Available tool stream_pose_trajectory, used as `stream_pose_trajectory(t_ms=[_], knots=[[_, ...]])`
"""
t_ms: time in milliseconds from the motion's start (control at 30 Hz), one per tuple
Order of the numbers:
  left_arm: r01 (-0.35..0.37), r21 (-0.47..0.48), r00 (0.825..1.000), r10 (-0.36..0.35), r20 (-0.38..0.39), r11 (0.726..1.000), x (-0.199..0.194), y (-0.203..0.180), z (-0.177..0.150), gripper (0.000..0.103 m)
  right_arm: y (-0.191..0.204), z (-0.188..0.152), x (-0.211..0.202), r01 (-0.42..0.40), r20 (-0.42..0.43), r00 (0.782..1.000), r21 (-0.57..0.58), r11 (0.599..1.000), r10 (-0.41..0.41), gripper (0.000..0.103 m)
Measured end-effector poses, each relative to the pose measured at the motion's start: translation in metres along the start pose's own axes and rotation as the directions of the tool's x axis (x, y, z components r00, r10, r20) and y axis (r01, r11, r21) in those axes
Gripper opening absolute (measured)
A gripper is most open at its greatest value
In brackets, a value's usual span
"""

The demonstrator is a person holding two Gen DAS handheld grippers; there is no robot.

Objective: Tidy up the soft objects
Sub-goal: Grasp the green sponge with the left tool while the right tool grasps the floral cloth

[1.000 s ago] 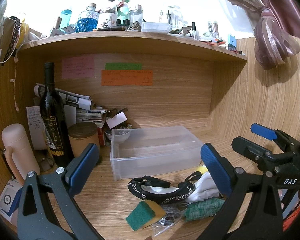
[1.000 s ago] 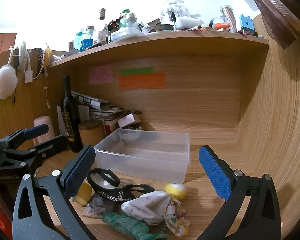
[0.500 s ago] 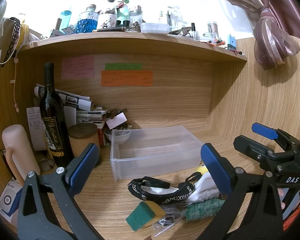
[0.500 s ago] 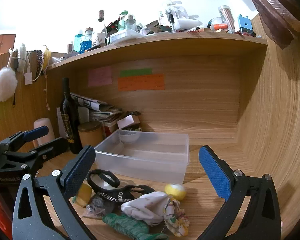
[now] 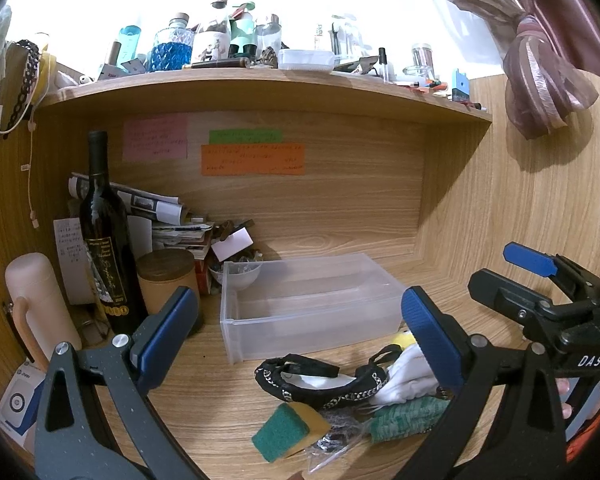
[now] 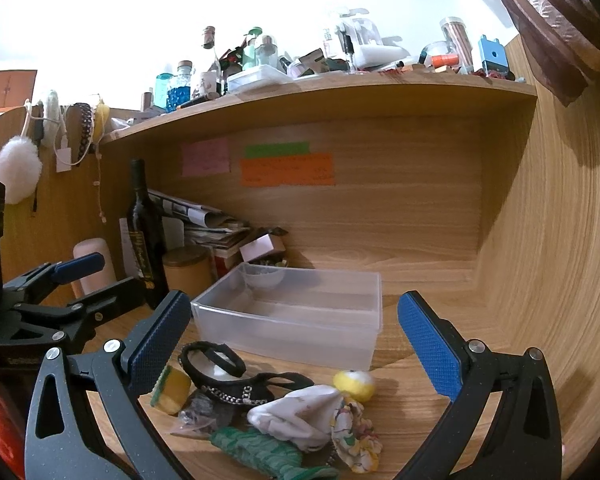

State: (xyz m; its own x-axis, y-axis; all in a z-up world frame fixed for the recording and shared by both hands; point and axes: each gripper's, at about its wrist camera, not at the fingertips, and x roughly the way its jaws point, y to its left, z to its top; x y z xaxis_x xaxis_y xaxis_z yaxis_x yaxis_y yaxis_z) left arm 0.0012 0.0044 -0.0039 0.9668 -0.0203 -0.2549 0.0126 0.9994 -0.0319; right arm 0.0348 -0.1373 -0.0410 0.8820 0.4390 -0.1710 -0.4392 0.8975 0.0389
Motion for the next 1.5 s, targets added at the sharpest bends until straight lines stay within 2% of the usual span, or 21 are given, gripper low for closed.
stream_pose_trajectory(t_ms=[400, 600, 700, 800, 1033, 1200, 1333, 1400, 1500], knots=[[0.012, 0.017, 1.0, -0.012, -0.009, 1.0, 0.0, -0.005, -0.002, 0.103, 0.005, 0.0, -0.004, -0.026, 0.023, 0.999, -0.015, 1.0, 0.026, 0.103], [0.022, 0.001, 1.0, -0.022, -0.022, 1.0, 0.005, 0.0, -0.009, 0.103, -0.002, -0.003, 0.0, -0.03, 0.002, 1.0, 0.012, 0.999, 0.03, 0.103], [0.012, 0.0, 0.999, -0.012, -0.053, 1.0, 0.011, 0.004, -0.014, 0.088, -0.008, -0.007, 0.003, -0.025, -0.021, 0.999, 0.03, 0.999, 0.026, 0.098], [-0.005, -0.006, 0.994, 0.005, -0.105, 1.0, 0.018, 0.011, -0.023, 0.082, -0.015, -0.014, 0.009, -0.005, -0.07, 0.997, 0.04, 0.999, 0.008, 0.087], [0.001, -0.025, 0.976, -0.006, -0.218, 1.0, 0.033, 0.013, -0.056, 0.082, -0.03, -0.039, 0.021, 0.015, -0.197, 0.98, 0.077, 0.997, 0.001, 0.071], [0.017, -0.053, 0.947, -0.033, -0.32, 0.998, 0.048, 0.015, -0.083, 0.082, -0.032, -0.06, 0.029, -0.003, -0.278, 0.96, 0.106, 0.994, 0.032, 0.07], [0.01, -0.095, 0.927, -0.045, -0.372, 0.995, 0.059, 0.021, -0.097, 0.082, -0.03, -0.072, 0.038, -0.022, -0.332, 0.941, 0.121, 0.992, 0.062, 0.07], [0.005, -0.109, 0.921, -0.047, -0.388, 0.994, 0.064, 0.024, -0.102, 0.079, -0.03, -0.076, 0.044, -0.026, -0.349, 0.934, 0.13, 0.991, 0.07, 0.07], [0.044, -0.141, 0.913, -0.097, -0.396, 0.989, 0.068, 0.026, -0.106, 0.066, -0.032, -0.079, 0.053, -0.027, -0.367, 0.927, 0.144, 0.989, 0.079, 0.07]])
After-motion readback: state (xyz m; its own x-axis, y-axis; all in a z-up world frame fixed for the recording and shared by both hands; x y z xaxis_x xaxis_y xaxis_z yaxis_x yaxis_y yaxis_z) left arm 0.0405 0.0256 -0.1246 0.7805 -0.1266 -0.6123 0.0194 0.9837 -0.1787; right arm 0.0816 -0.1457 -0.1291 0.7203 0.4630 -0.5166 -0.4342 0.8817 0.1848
